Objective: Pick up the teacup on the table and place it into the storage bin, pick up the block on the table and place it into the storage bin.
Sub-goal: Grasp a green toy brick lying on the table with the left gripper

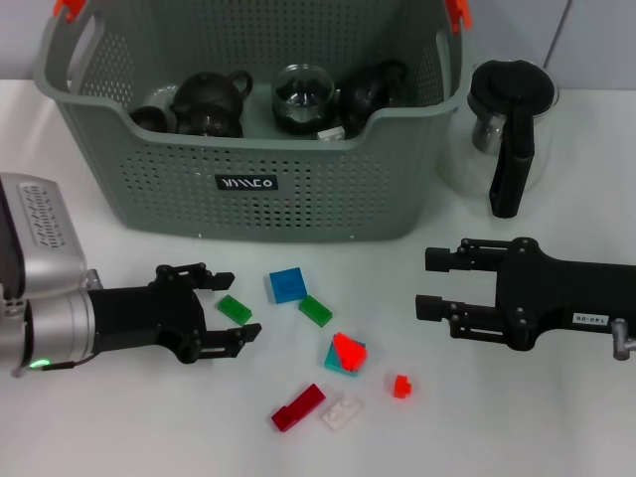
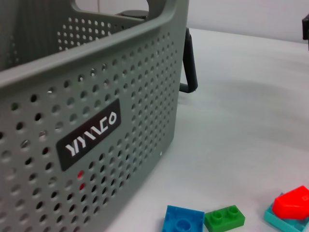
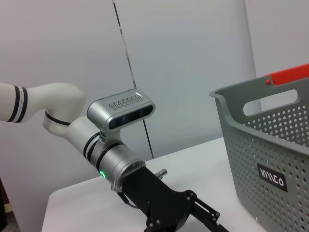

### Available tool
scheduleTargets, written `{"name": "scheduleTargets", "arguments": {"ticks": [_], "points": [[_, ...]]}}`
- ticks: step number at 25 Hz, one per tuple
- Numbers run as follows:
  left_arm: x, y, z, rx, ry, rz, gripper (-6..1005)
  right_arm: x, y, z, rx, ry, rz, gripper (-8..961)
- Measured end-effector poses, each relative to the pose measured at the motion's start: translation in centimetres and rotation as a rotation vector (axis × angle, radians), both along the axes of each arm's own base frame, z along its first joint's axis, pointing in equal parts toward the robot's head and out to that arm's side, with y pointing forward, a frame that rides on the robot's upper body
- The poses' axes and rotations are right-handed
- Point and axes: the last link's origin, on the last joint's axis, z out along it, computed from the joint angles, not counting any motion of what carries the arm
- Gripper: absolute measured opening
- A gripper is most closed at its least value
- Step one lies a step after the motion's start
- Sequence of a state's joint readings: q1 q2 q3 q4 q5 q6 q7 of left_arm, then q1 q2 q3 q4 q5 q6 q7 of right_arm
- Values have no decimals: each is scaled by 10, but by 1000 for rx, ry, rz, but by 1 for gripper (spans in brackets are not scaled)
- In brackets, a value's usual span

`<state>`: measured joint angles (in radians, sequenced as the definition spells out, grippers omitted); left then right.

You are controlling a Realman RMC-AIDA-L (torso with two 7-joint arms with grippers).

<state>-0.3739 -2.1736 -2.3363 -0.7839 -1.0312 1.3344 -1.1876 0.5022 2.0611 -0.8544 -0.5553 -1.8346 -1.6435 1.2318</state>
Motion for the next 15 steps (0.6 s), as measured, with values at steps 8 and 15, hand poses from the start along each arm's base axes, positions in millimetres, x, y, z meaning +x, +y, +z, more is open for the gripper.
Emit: {"name": "scheduleTargets", "arguments": {"ticks": [8, 15], "points": [[-6, 2, -1, 0, 10, 54, 752, -1, 1, 0, 2, 1, 2, 645], [-16, -6, 5, 1, 23, 90, 749, -1, 1, 0, 1, 1, 2, 646]]}}
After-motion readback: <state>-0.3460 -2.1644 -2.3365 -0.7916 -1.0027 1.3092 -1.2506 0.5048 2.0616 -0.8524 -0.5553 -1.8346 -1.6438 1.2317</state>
